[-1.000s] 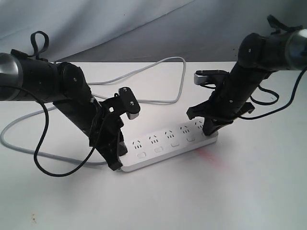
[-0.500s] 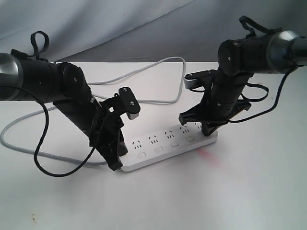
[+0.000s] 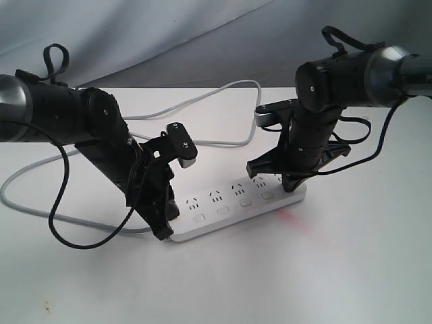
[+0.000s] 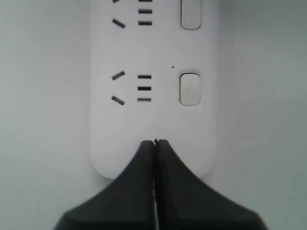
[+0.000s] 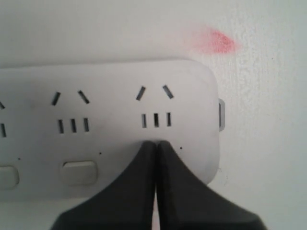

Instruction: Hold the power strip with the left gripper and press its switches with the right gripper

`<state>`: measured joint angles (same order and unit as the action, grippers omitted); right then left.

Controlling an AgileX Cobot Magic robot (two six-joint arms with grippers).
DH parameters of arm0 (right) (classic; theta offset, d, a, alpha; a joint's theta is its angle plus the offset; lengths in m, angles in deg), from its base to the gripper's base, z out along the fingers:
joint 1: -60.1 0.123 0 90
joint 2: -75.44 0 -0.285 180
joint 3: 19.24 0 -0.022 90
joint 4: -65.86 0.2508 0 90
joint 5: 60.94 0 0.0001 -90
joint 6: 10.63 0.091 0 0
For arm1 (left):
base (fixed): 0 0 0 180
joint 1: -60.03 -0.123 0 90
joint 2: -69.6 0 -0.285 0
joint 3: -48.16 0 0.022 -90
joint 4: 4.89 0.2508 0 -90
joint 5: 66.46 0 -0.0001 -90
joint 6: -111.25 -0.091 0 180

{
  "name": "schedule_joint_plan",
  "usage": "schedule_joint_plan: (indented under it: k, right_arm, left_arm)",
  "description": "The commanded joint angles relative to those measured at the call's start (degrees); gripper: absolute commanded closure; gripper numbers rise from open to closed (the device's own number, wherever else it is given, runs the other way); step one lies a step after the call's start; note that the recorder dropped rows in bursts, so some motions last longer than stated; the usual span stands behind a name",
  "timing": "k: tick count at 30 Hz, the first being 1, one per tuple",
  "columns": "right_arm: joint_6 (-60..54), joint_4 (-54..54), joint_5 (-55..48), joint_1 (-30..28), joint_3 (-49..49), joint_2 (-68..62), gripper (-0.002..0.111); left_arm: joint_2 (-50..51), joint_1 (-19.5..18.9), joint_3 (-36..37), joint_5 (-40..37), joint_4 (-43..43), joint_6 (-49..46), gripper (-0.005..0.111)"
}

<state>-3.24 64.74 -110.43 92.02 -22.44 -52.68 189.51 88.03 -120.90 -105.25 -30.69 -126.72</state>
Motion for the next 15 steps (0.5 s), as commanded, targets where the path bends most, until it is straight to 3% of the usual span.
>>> schedule_joint_plan:
  k: [1, 12, 15]
  right_arm:
    - [0.2, 1.6, -0.7, 0.7, 2.4, -0.3, 0.108]
    - [-3.1, 5.5, 2.0, 0.7, 2.4, 8.1, 0.108]
    - [-8.2, 12.2, 2.0, 0.7, 2.4, 8.0, 0.108]
  left_arm:
    - [0.1, 0.2, 0.1, 0.0, -0.6, 0.7, 0.107]
    - [0.1, 0.2, 0.1, 0.0, -0.6, 0.7, 0.107]
    - [0.1, 0.2, 0.1, 0.0, -0.6, 0.8, 0.107]
